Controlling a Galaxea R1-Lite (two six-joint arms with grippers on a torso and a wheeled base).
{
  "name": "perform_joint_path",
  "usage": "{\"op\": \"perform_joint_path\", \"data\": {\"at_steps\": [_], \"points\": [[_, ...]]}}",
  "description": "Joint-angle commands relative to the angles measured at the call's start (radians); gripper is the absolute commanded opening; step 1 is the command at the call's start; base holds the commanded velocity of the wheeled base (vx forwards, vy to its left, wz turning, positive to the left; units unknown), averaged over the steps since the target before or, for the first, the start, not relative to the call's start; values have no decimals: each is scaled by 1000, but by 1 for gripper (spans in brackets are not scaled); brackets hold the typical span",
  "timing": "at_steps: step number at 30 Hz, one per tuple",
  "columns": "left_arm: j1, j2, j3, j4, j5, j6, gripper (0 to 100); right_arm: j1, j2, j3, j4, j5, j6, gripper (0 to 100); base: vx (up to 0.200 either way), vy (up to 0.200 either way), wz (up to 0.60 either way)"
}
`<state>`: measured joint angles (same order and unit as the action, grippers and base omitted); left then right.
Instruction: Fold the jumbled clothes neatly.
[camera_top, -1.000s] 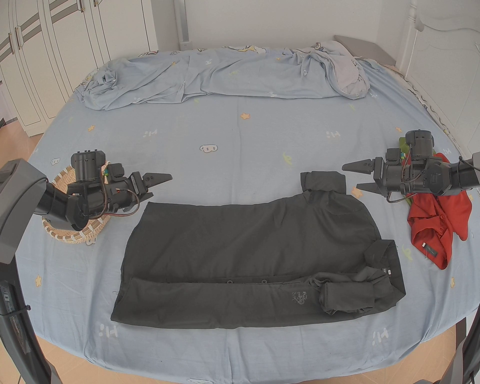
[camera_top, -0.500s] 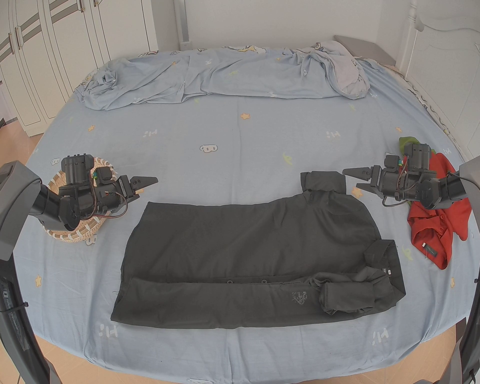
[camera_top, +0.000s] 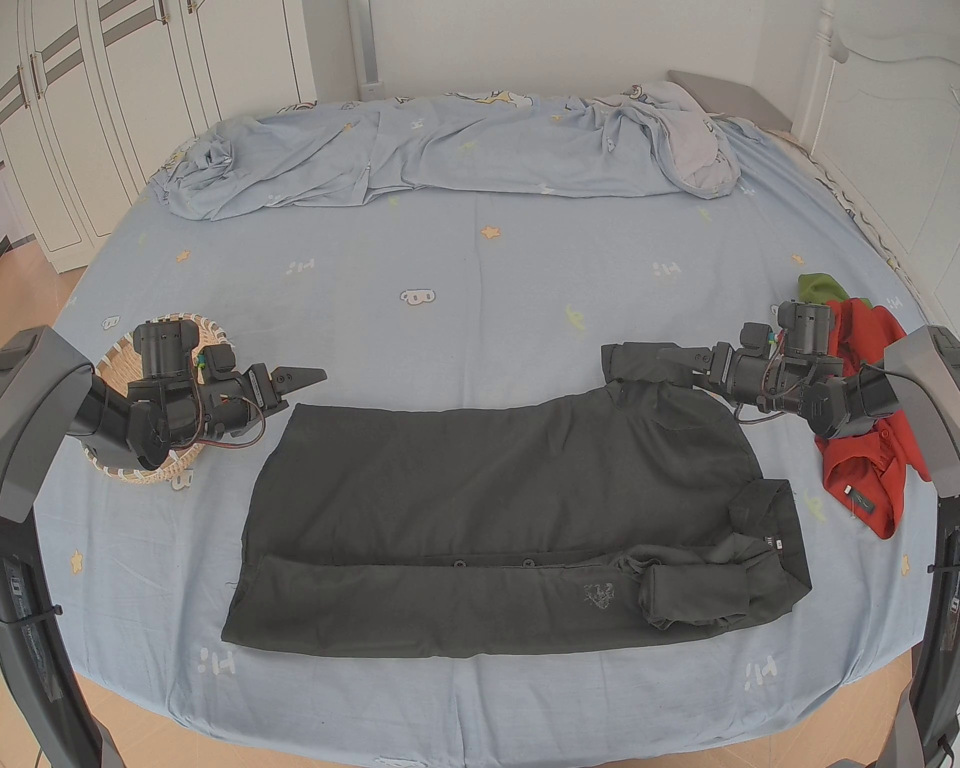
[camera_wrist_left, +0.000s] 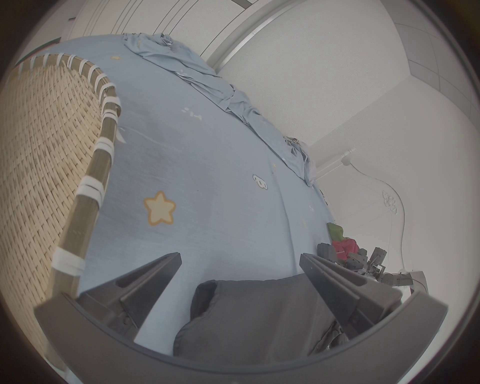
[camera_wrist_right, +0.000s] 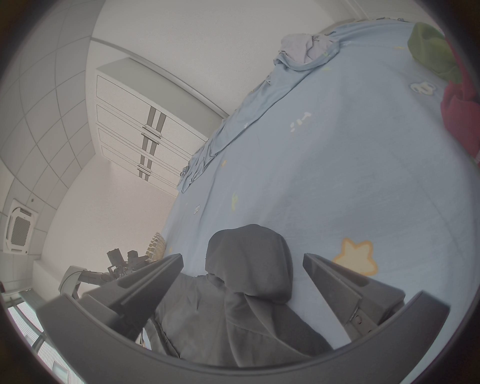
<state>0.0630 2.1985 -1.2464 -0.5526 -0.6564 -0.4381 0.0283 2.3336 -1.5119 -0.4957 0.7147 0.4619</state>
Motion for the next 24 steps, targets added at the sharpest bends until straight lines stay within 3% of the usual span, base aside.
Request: {"op": "perform_joint_path", "data": {"at_steps": [1, 8, 13, 19, 24], "points": [[-6, 4, 4, 0, 0, -1, 100, 5, 32, -8, -7, -4, 0, 0, 0, 0, 0], [-9, -3, 18, -6, 0, 9, 100, 5, 15, 2, -9, -1, 0, 0, 0, 0, 0], [-9, -3, 50, -6, -6, 127, 100, 4, -2, 9, -7, 5, 0, 0, 0, 0, 0], [0, -28, 82, -20, -132, 144, 100, 4, -11, 13, -7, 6, 0, 0, 0, 0, 0], [1, -20, 93, -72, -161, 136, 100, 4, -17, 15, -7, 8, 0, 0, 0, 0, 0]]}}
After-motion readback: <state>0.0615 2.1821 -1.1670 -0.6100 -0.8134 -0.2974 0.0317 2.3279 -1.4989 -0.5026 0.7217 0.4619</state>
